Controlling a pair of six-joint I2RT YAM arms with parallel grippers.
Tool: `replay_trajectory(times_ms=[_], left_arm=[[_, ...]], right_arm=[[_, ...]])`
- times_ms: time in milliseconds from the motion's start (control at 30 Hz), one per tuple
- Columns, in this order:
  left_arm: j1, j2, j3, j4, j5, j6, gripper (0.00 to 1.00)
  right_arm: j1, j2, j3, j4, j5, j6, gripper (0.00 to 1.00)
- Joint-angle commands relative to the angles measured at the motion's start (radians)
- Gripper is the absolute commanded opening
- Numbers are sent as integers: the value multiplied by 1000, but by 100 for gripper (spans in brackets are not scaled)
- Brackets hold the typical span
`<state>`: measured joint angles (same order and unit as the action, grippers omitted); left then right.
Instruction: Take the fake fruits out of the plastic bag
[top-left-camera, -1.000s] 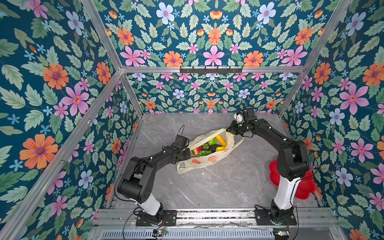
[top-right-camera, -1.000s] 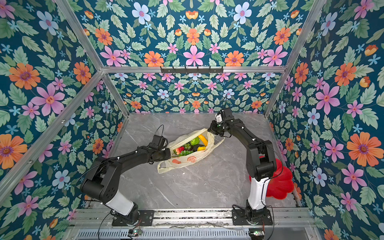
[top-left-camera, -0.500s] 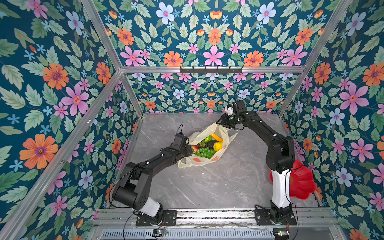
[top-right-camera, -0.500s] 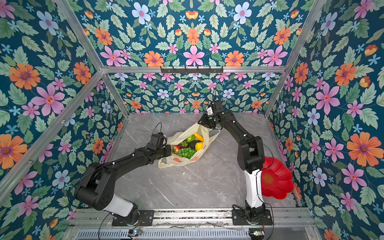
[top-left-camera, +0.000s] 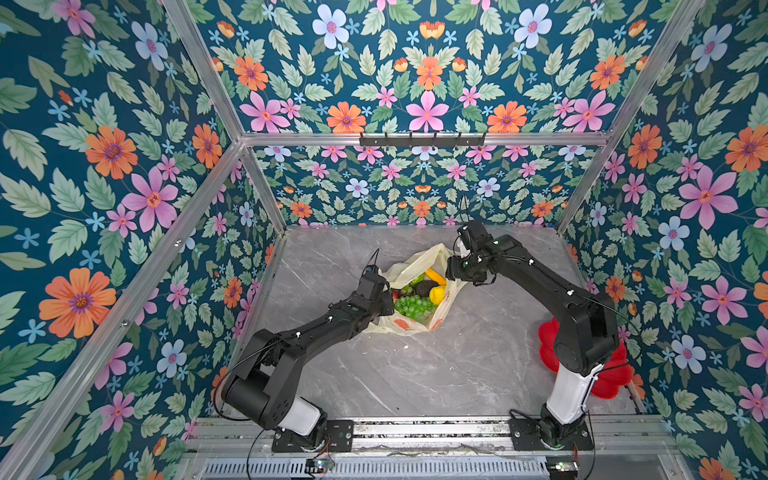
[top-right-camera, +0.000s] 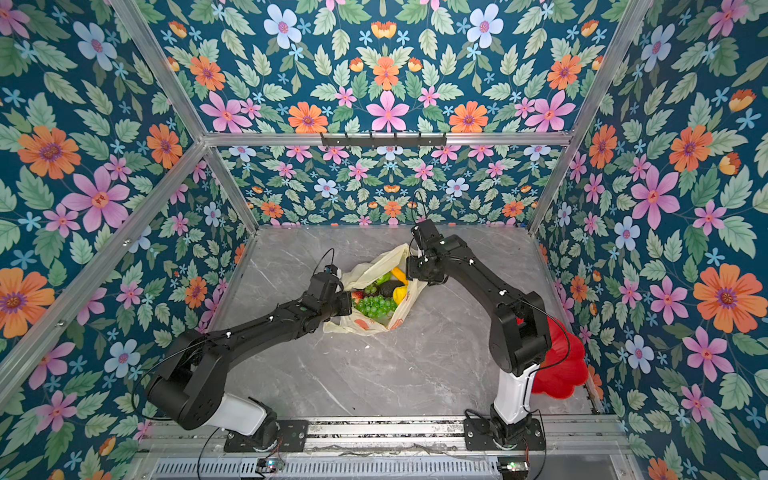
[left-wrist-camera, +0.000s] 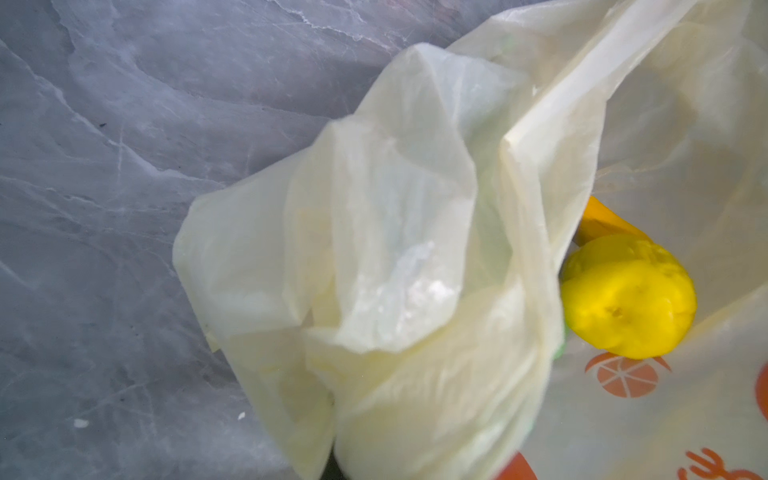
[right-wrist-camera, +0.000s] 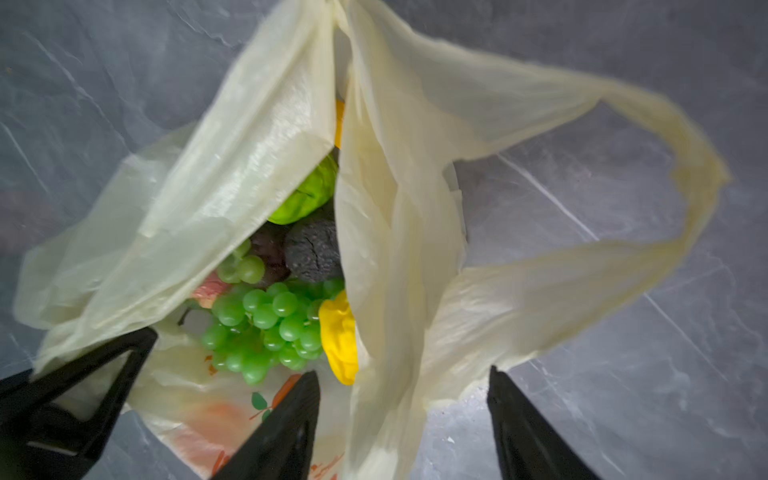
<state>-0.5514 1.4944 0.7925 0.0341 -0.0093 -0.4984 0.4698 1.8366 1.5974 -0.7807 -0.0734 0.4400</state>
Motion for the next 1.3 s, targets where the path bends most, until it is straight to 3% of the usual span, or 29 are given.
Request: replay_trajectory(times_ms=[0,100,200,300,400,667,933,1267], left_arm=[[-1,3,2,30,-43,-15,0],[5,18,2,21,-63,-45,0],[30,36,-18,33,-58,-85,0],[89,34,-70,79,-14,-145,0],[145,22,-127,147,38,-187,0],[108,34,-71,136,73,-111,0],[99,-2,-70,133,24,-113,0],[128,-149,-225,189,-39,-142,0]], right_arm=[[5,-31,-61,29,-3,45,54],[3,-87,-155,86,14,52,39],[-14,-123,-232,109,51,51,16],[-54,-148,-332,186,17,55,5],[-94,-149,-420,310,-70,66,2],[-87,-74,-447,485,-172,65,0],[-42,16,-339,477,-197,31,0],[44,61,-286,473,-233,17,0]])
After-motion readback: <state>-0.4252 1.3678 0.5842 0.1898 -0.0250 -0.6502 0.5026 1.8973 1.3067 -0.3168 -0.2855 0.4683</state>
